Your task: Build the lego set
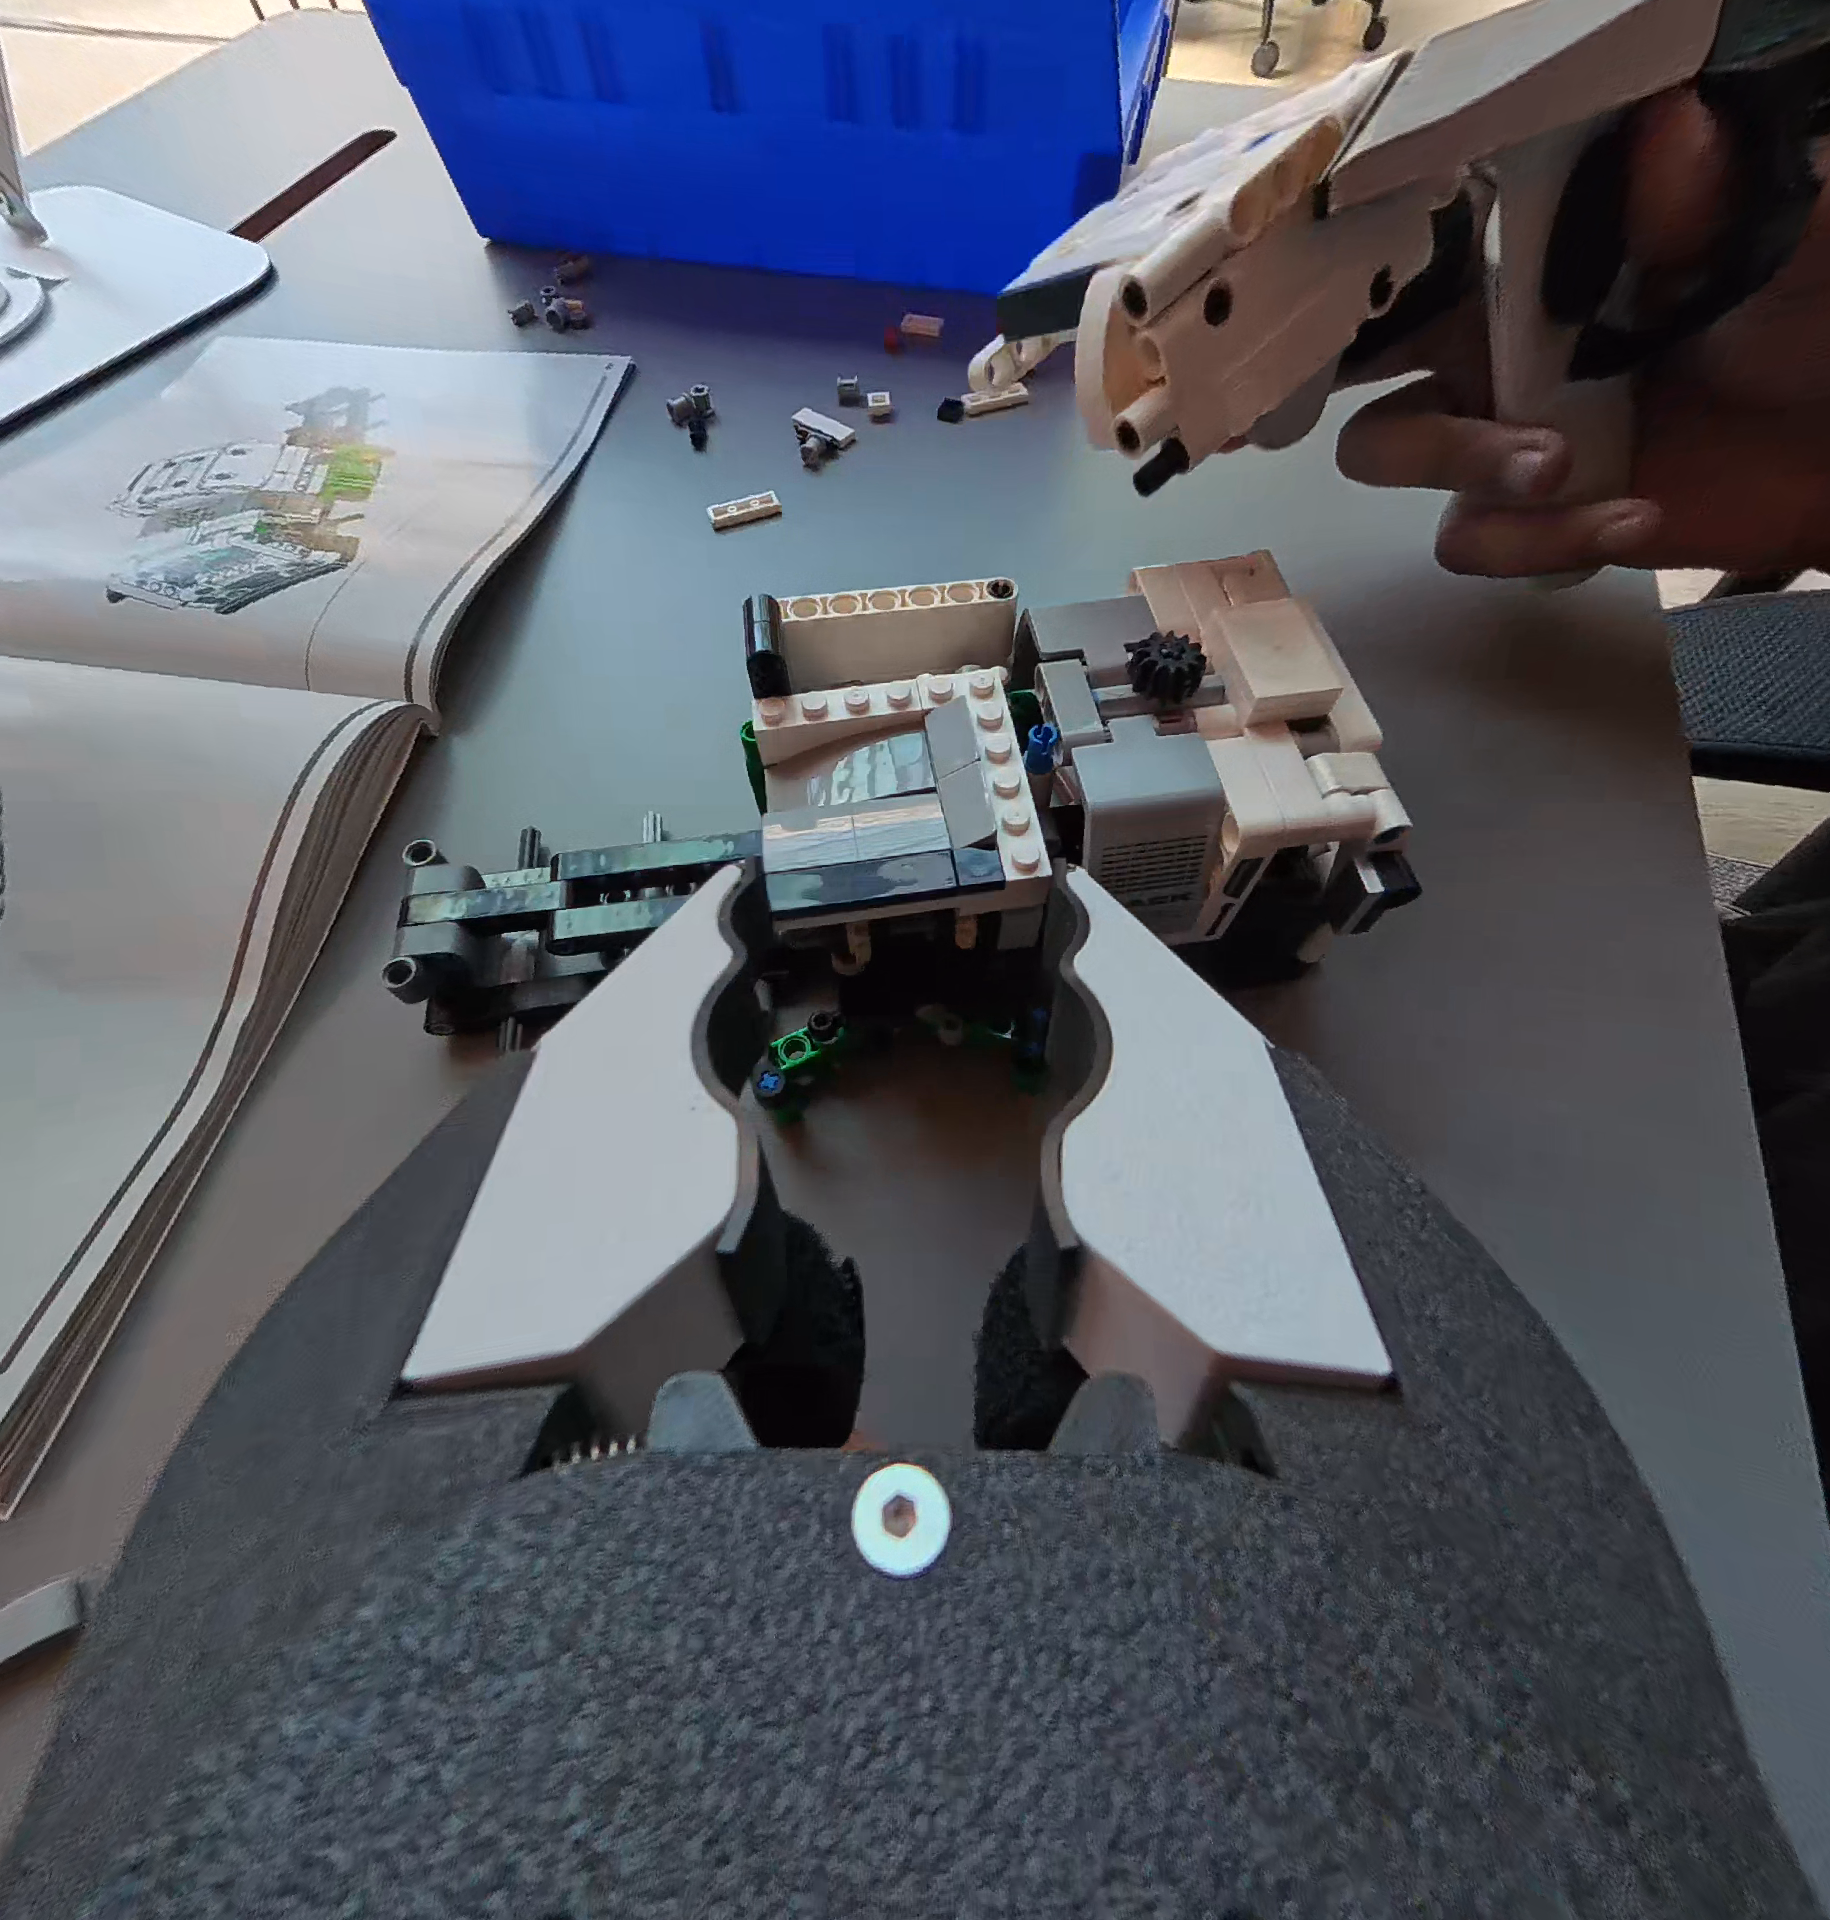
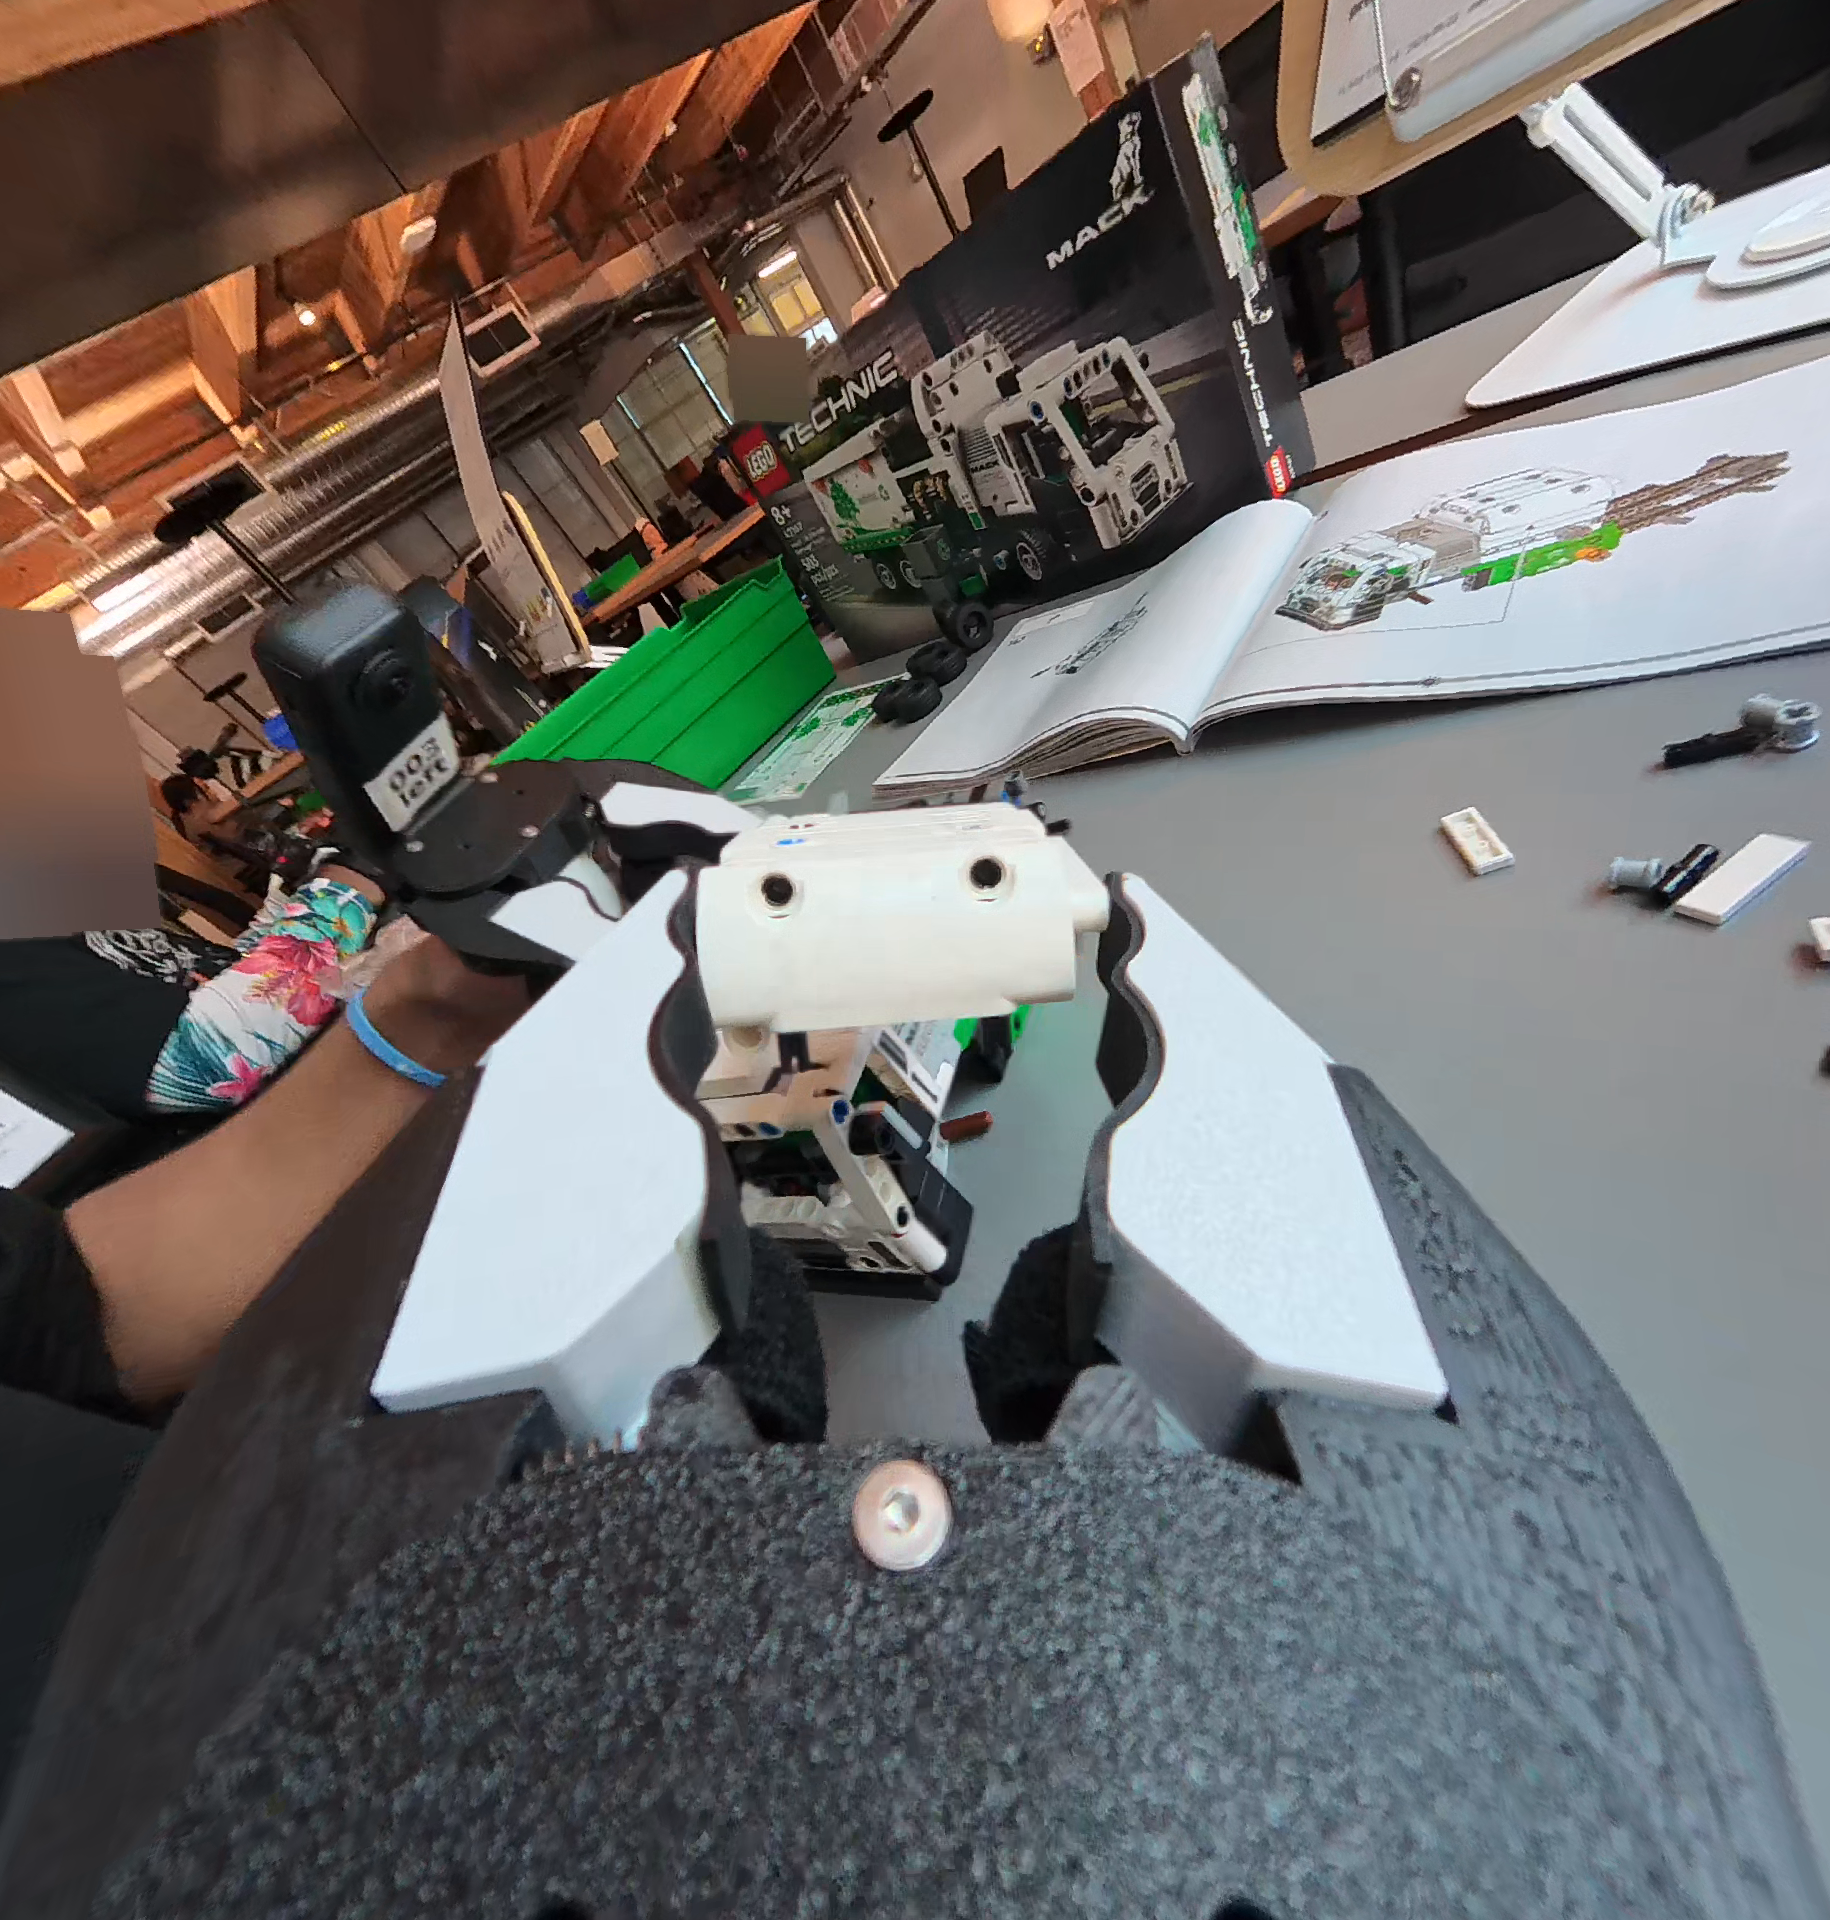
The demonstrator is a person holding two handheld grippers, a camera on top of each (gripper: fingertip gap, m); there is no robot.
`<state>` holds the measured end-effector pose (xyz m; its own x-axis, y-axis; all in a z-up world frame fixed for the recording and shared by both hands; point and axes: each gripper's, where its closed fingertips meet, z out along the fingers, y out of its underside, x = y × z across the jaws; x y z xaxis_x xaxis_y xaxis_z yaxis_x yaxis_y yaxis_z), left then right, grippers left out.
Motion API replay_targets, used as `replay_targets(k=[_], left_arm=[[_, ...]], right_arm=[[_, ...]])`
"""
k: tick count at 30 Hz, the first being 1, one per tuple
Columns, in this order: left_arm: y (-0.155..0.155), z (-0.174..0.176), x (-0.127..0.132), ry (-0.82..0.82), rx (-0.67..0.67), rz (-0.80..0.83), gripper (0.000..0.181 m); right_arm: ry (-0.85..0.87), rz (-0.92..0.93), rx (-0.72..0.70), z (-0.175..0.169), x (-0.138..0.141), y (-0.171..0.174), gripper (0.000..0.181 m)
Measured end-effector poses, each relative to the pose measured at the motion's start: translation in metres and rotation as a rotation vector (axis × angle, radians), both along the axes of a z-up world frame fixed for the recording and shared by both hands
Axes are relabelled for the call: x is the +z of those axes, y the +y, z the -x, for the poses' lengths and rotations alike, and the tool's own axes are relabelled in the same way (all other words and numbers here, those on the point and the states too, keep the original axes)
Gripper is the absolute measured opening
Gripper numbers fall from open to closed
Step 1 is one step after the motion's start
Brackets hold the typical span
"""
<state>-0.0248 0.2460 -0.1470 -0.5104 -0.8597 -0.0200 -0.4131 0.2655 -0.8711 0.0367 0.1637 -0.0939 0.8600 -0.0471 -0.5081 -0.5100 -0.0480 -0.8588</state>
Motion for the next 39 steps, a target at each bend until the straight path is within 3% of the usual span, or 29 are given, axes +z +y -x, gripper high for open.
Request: replay_targets(k=[15, 39], left_arm=[[-0.002, -0.003, 0.0, -0.07, 0.0, 0.004, 0.051], [-0.001, -0.004, -0.003, -0.027, -0.015, 0.055, 0.05]], right_arm=[[-0.477, 0.054, -0.094, -0.035, 0.003, 0.014, 0.074], [-0.519, 0.107, -0.094, -0.036, -0.007, 0.02, 0.074]])
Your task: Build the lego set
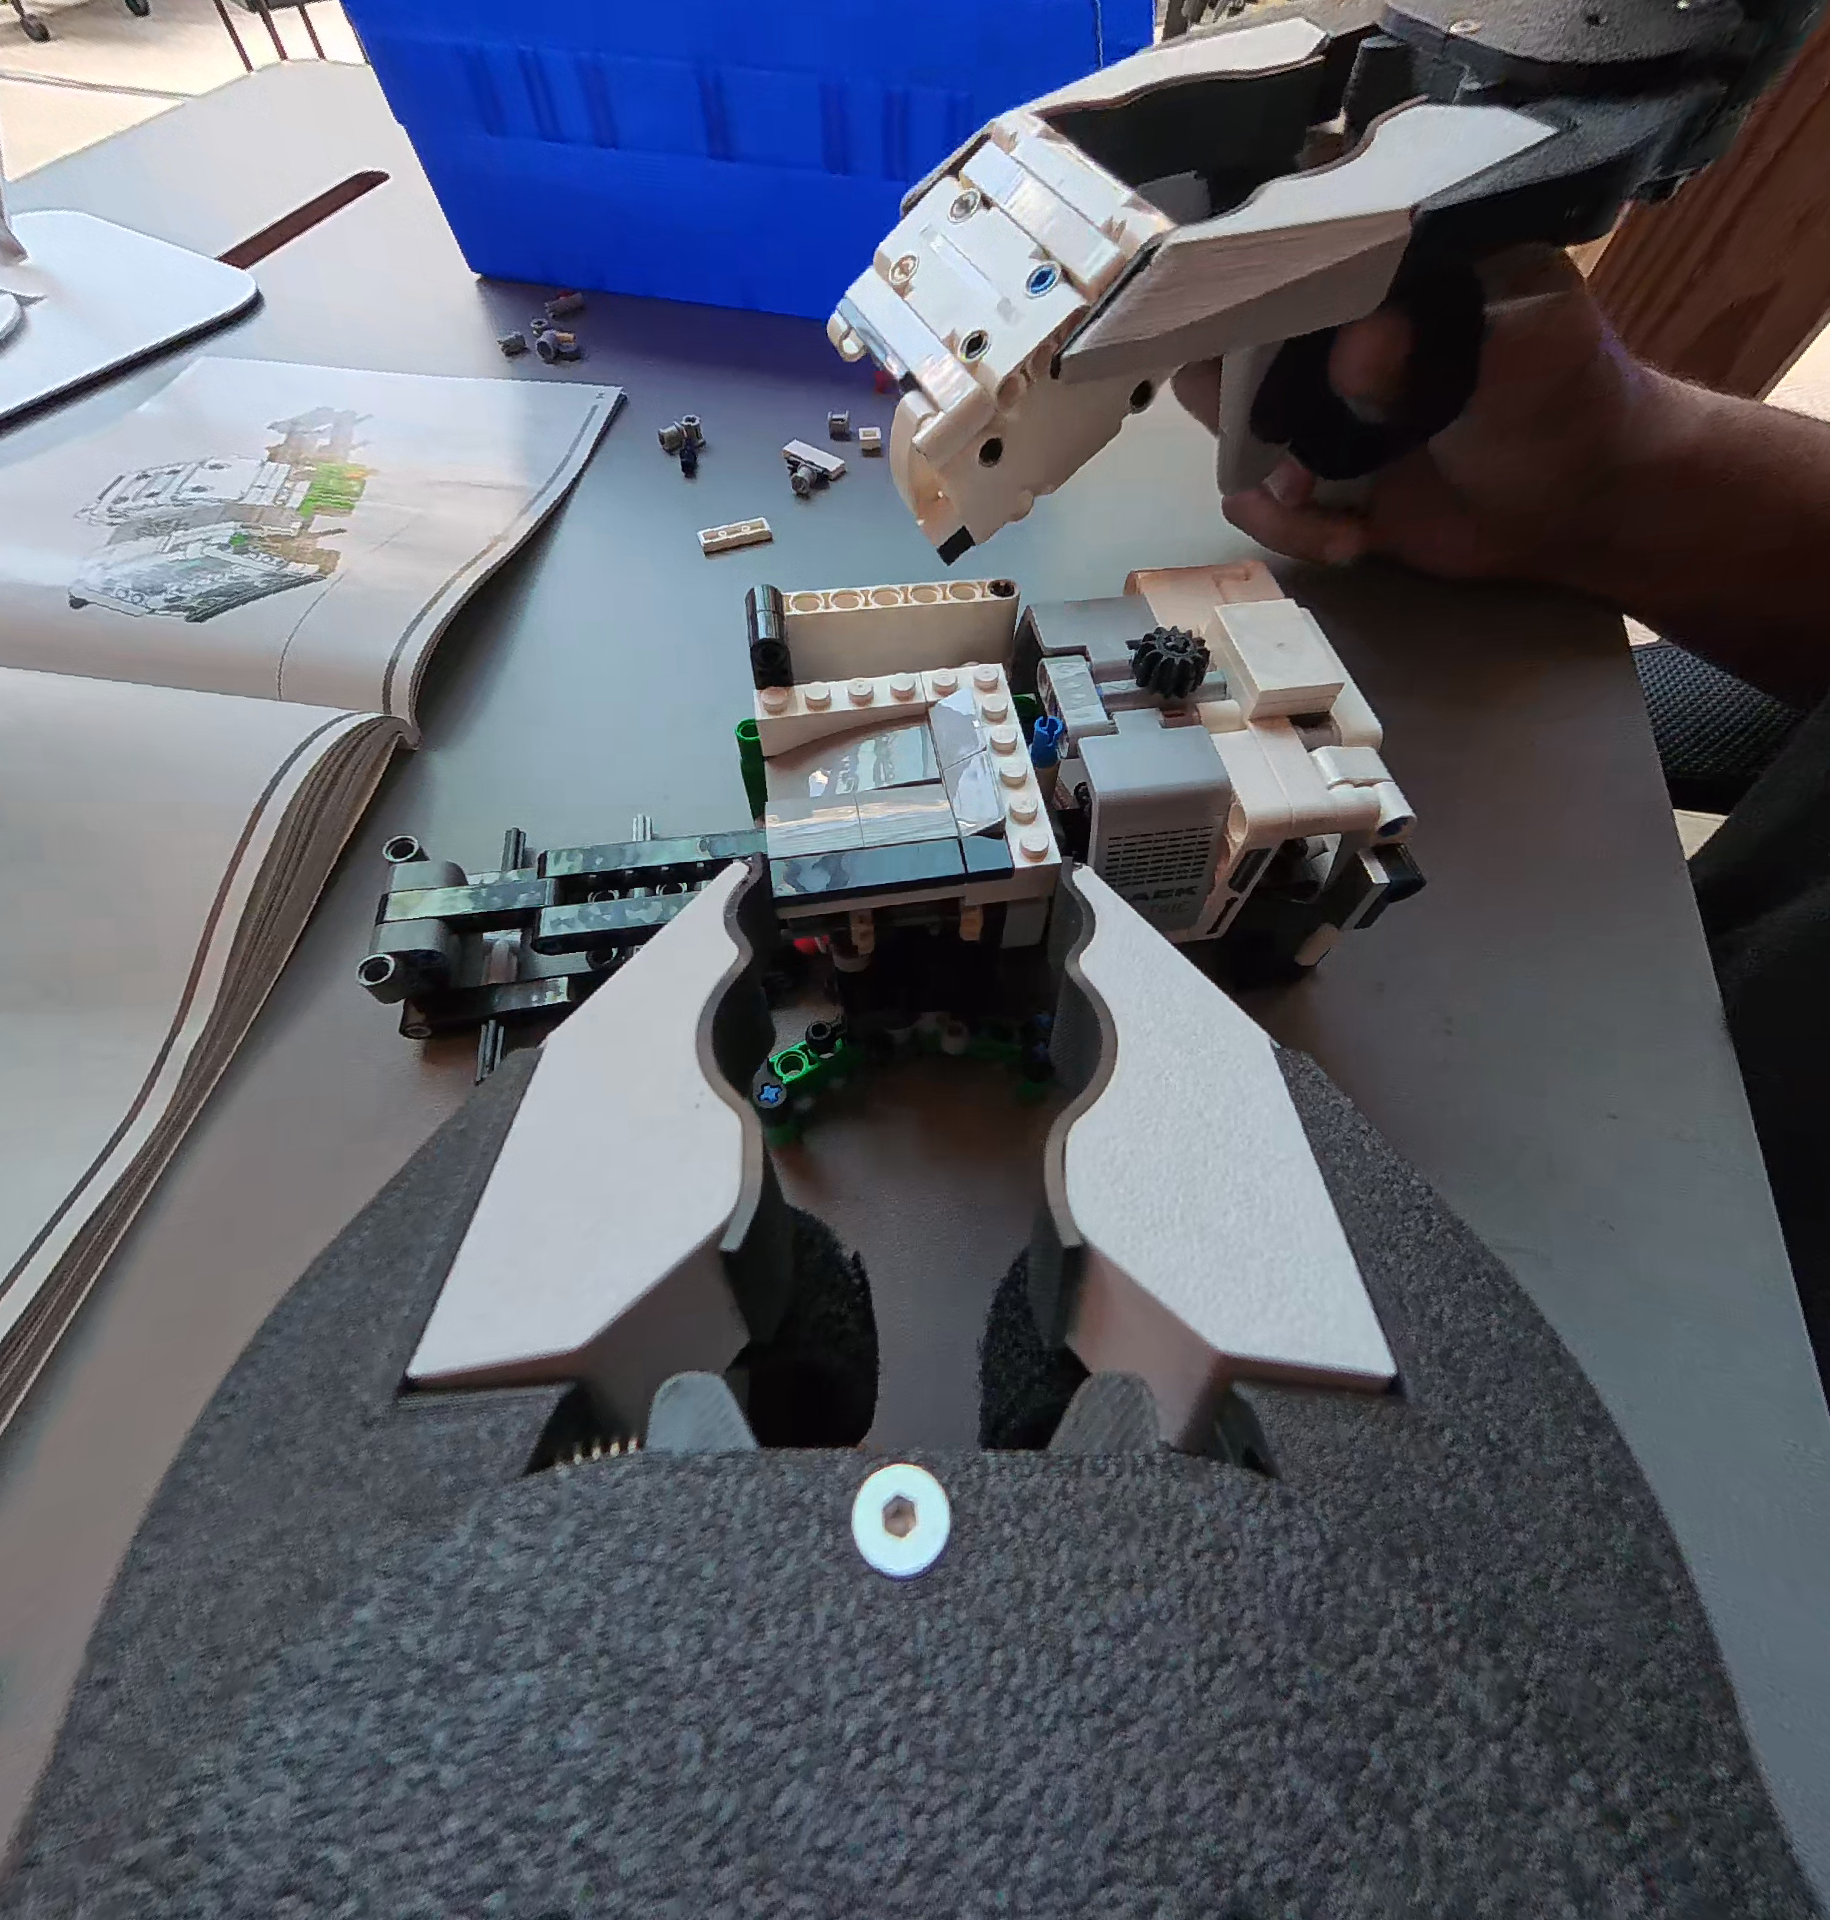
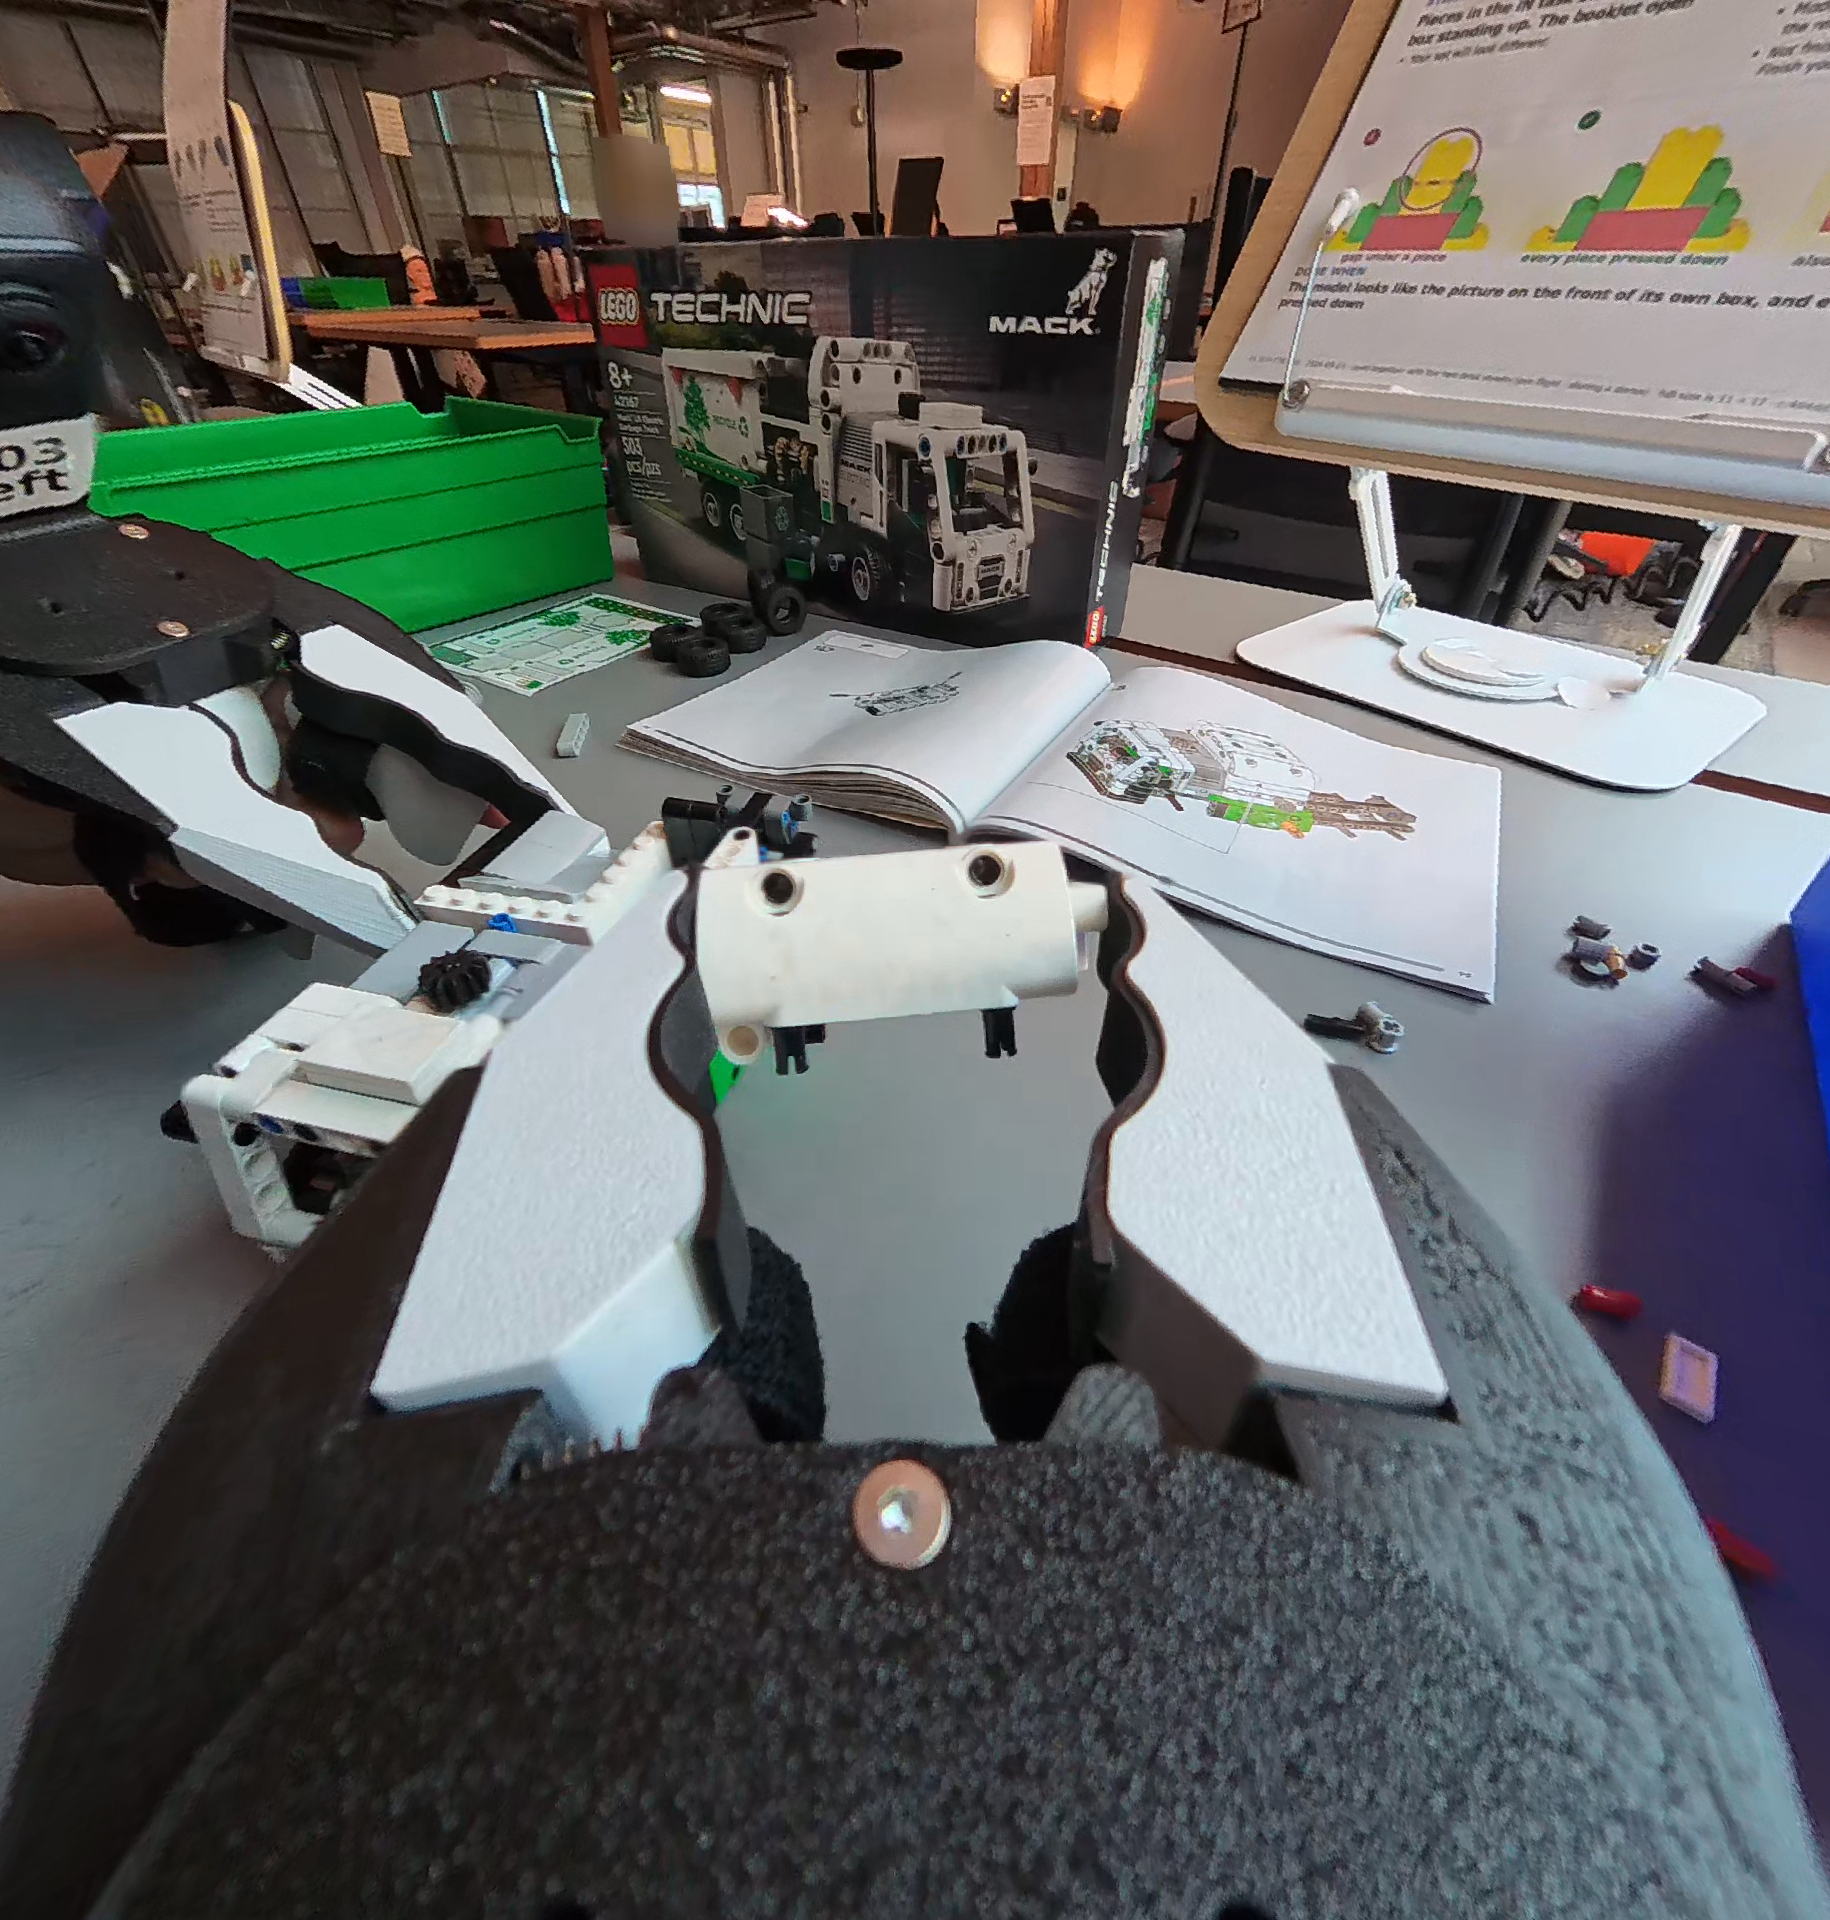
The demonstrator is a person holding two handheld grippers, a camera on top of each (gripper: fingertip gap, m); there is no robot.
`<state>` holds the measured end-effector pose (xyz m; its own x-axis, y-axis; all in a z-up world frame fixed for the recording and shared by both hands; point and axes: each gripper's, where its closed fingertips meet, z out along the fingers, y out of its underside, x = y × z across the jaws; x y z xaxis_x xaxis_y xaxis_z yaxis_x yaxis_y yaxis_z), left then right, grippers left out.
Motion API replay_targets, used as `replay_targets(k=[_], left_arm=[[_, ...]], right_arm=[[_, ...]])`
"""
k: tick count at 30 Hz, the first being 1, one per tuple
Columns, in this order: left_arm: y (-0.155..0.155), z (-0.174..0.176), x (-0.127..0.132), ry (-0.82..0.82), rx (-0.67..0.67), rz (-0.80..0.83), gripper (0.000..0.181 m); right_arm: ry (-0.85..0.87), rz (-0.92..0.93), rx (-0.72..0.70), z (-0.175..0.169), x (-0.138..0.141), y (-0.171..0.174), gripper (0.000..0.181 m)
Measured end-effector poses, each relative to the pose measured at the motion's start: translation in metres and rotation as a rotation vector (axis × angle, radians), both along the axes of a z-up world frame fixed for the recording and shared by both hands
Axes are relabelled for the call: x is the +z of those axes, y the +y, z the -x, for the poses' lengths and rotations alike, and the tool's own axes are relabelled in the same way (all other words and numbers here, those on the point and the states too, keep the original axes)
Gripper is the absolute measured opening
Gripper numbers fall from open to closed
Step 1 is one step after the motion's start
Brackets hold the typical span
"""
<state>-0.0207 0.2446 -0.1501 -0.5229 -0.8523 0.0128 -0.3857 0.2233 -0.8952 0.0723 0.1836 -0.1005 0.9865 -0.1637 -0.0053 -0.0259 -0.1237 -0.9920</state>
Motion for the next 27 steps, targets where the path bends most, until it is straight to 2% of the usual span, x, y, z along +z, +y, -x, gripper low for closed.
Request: replay_targets(k=[7, 22, 27], left_arm=[[0.0, 0.0, 0.0, 0.004, -0.004, 0.003, 0.05], [-0.001, 0.0, -0.002, 0.022, -0.02, 0.019, 0.051], [-0.002, 0.006, -0.002, 0.041, -0.191, -0.022, 0.05]], right_arm=[[0.05, 0.009, -0.109, -0.022, -0.004, -0.008, 0.074], [0.039, 0.009, -0.105, -0.021, -0.003, -0.007, 0.074], [0.046, 0.003, -0.098, -0.02, -0.003, -0.007, 0.074]])
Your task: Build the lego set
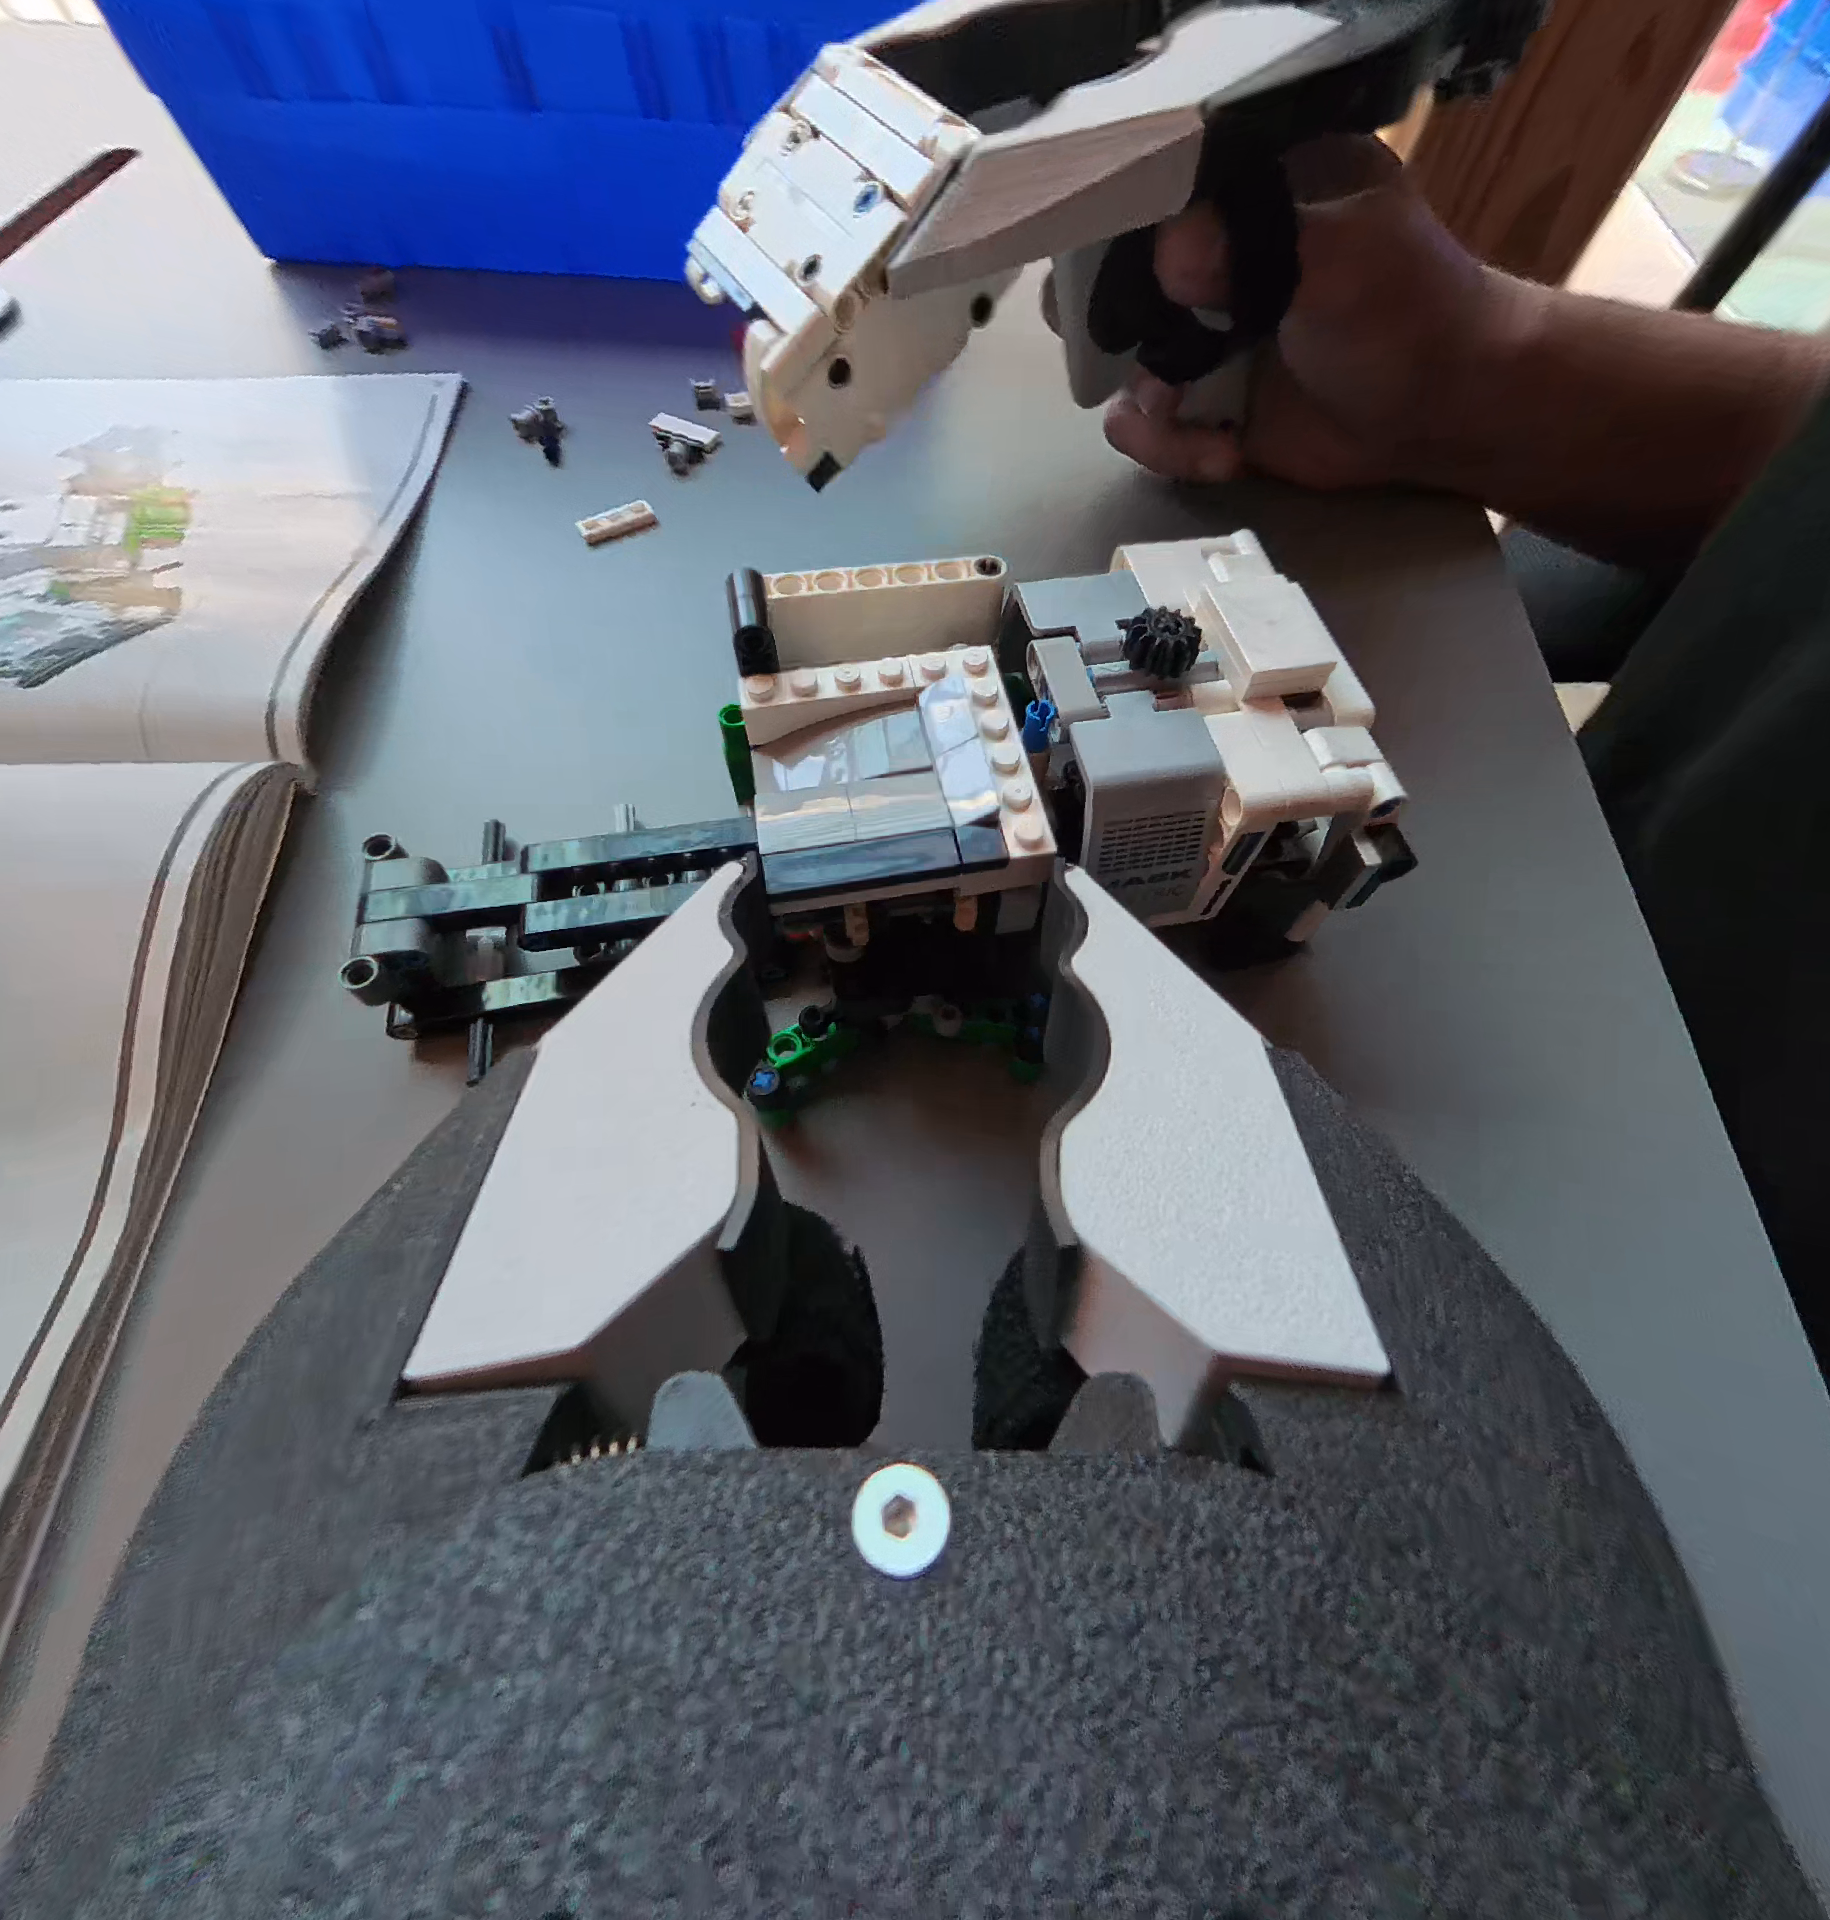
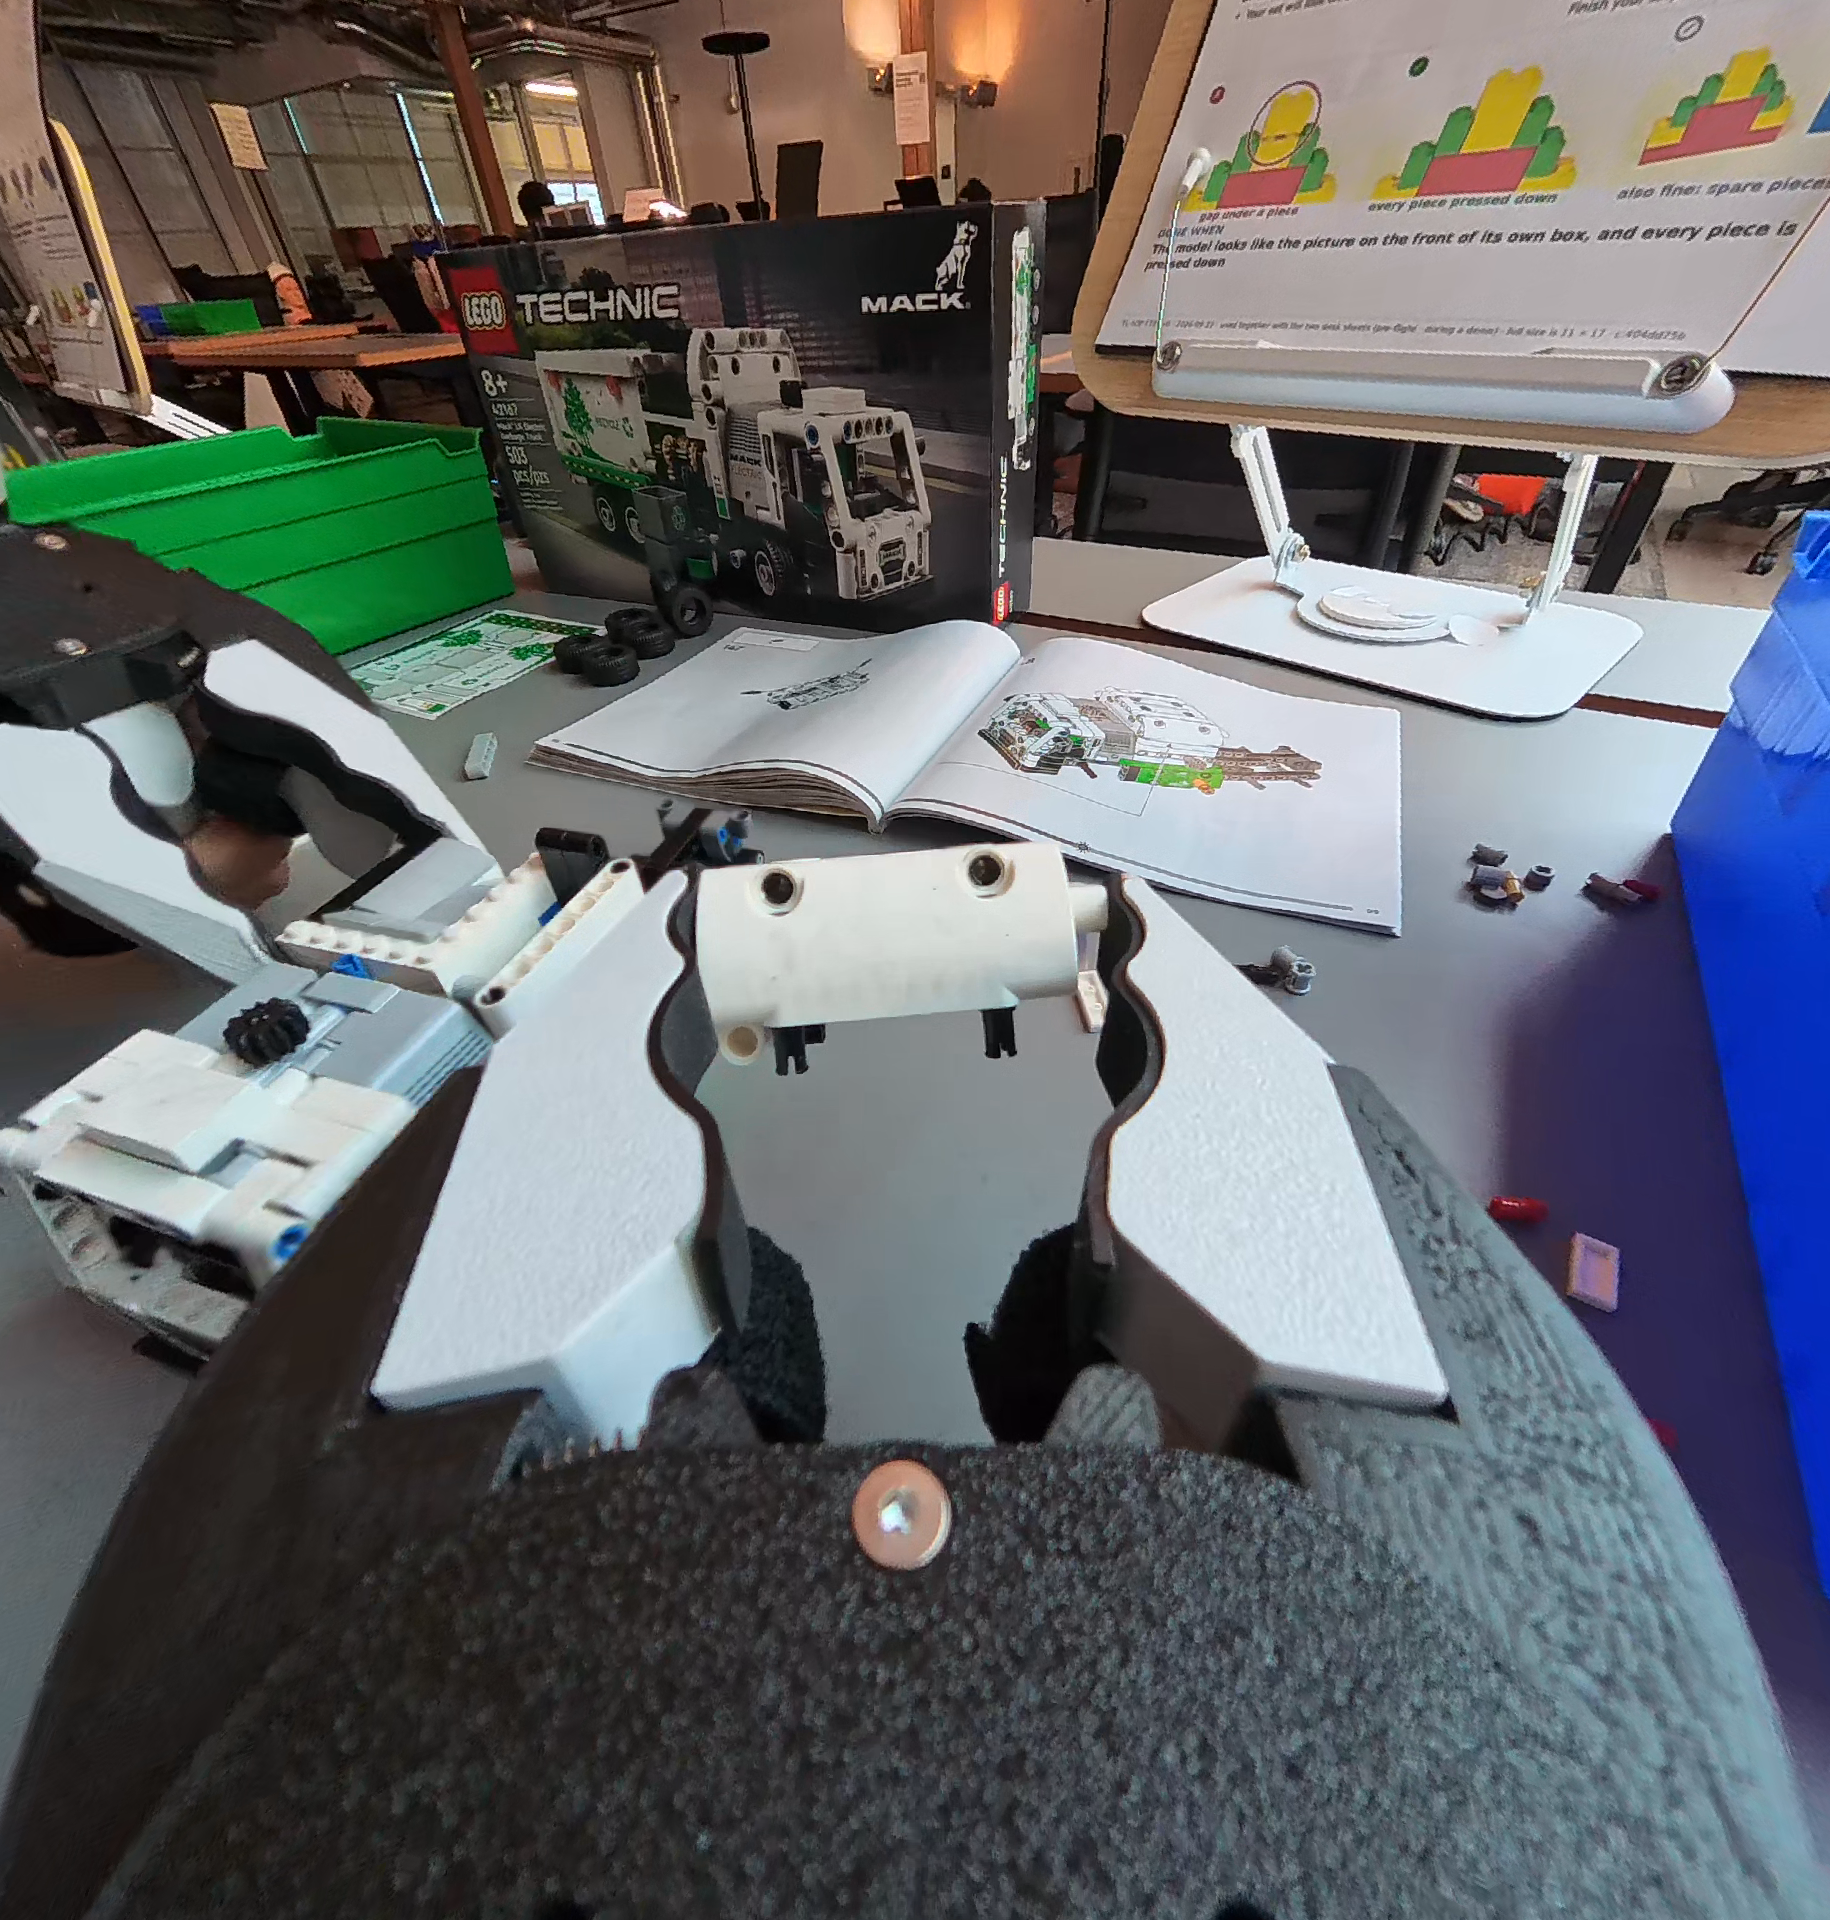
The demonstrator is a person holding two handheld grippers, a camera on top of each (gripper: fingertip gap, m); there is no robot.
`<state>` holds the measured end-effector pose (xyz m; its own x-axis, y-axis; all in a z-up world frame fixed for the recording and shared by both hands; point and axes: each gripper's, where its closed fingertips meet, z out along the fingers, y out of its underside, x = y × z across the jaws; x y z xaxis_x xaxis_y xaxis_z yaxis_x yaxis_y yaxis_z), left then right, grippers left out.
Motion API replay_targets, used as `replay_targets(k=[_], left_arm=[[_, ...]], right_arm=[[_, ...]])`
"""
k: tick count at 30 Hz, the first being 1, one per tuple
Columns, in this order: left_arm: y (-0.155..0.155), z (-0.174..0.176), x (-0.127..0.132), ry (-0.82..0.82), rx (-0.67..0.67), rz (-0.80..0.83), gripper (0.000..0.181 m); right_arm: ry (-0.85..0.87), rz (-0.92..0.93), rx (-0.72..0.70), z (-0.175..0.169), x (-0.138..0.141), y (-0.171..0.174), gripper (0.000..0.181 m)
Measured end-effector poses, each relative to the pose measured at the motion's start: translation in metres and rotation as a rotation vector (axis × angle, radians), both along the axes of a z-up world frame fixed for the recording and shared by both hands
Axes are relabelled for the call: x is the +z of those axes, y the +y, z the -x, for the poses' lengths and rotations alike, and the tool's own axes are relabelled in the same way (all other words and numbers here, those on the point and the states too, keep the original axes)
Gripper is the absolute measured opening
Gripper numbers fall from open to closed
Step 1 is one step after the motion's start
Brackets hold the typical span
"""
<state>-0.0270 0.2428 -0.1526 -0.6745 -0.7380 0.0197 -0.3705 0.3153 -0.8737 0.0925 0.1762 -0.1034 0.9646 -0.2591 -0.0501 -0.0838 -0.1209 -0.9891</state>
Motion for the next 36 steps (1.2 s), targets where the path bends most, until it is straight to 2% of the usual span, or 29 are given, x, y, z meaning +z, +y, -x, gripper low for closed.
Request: replay_targets(k=[3, 6, 9, 11, 13, 15, 17, 20, 22, 24, 27, 29, 32, 36], left_arm=[[-0.002, 0.007, -0.001, 0.056, -0.201, -0.079, 0.05], [-0.008, 0.014, -0.001, 0.082, -0.419, -0.059, 0.05], [-0.01, 0.018, -0.003, 0.162, -0.518, -0.039, 0.05], [-0.009, 0.017, -0.003, 0.172, -0.531, -0.047, 0.053], [-0.007, 0.007, 0.001, 0.168, -0.414, -0.043, 0.075], [-0.012, 0.011, 0.018, 0.153, -0.323, 0.058, 0.102], [-0.012, 0.018, 0.038, 0.108, -0.191, 0.157, 0.11], [-0.014, 0.036, 0.06, -0.018, 0.065, 0.259, 0.109], [-0.02, 0.047, 0.055, -0.11, 0.24, 0.22, 0.108], [-0.027, 0.057, 0.037, -0.124, 0.366, 0.117, 0.109], [-0.032, 0.063, 0.02, -0.14, 0.459, -0.005, 0.099], [-0.034, 0.06, 0.014, -0.129, 0.459, -0.044, 0.093], [-0.032, 0.056, 0.011, -0.118, 0.443, -0.072, 0.098], [-0.01, 0.056, 0.008, -0.129, 0.448, -0.129, 0.093]], right_arm=[[-0.001, -0.005, 0.01, 0.002, 0.001, 0.0, 0.074], [-0.007, -0.007, 0.016, 0.004, 0.001, 0.0, 0.074], [-0.015, -0.004, 0.026, 0.006, 0.001, 0.001, 0.074], [-0.023, -0.004, 0.033, 0.009, 0.001, 0.001, 0.074], [-0.031, -0.001, 0.045, 0.012, 0.001, 0.0, 0.074], [-0.037, -0.005, 0.049, 0.014, 0.002, -0.001, 0.074], [-0.03, -0.012, 0.061, 0.017, 0.002, -0.002, 0.074], [-0.006, -0.034, 0.072, 0.018, 0.004, -0.005, 0.074], [0.024, -0.051, 0.089, 0.019, 0.006, -0.006, 0.074], [0.052, -0.067, 0.11, 0.021, 0.007, -0.007, 0.074], [0.101, -0.091, 0.153, 0.026, 0.008, -0.007, 0.074], [0.164, -0.125, 0.188, 0.029, 0.011, -0.008, 0.074], [0.268, -0.186, 0.238, 0.03, 0.016, -0.009, 0.074], [0.461, -0.293, 0.31, 0.031, 0.024, -0.01, 0.073]])
